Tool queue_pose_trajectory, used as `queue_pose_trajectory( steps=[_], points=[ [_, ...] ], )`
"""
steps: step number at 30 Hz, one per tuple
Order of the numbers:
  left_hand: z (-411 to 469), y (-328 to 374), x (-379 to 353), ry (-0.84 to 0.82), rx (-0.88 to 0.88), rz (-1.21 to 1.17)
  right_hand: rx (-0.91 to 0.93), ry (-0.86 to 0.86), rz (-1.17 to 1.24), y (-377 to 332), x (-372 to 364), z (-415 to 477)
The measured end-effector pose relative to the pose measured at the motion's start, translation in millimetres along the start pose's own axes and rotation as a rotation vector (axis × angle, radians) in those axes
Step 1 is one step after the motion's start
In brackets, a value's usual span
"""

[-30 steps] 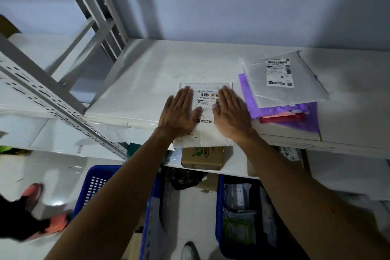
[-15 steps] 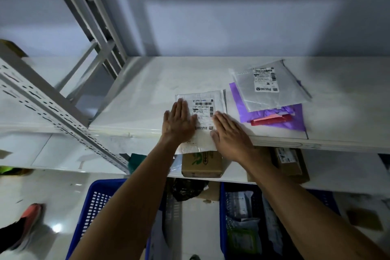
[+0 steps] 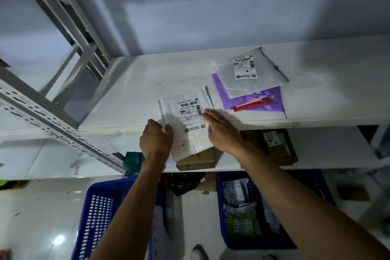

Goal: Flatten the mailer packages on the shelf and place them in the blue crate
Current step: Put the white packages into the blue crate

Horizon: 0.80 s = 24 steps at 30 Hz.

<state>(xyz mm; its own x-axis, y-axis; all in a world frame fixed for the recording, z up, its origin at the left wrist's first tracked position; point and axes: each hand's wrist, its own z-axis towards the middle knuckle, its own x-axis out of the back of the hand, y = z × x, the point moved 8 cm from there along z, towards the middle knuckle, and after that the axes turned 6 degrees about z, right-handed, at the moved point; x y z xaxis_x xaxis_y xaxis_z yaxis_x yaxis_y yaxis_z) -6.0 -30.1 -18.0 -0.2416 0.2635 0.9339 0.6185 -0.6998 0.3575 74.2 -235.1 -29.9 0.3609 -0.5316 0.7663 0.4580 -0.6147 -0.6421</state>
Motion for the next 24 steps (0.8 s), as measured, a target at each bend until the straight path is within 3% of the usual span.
queue_pose_trajectory(
  steps=[3,9,13,15,24],
  points=[
    [-4,-13,-11,-0.104,0.059,-0.062,-0.055,-0.046,0.033,2,3,-4],
    [-18,-16,-29,-0.262,0.186,-0.671,-0.081,-0.075,0.075,7,10,-23],
    [-38,-5,-39,-0.336,0.143,-0.722,-0.05,0.293,0.065,17,38,-48],
    [-52,-2,-51,-0.383,0.132,-0.785,-0.086,0.37,0.094,34,41,-66],
    [-128,-1,-128,-0.659,0.245,-0.97,-0.506,0.185,0.499,120,7,-133]
  ],
)
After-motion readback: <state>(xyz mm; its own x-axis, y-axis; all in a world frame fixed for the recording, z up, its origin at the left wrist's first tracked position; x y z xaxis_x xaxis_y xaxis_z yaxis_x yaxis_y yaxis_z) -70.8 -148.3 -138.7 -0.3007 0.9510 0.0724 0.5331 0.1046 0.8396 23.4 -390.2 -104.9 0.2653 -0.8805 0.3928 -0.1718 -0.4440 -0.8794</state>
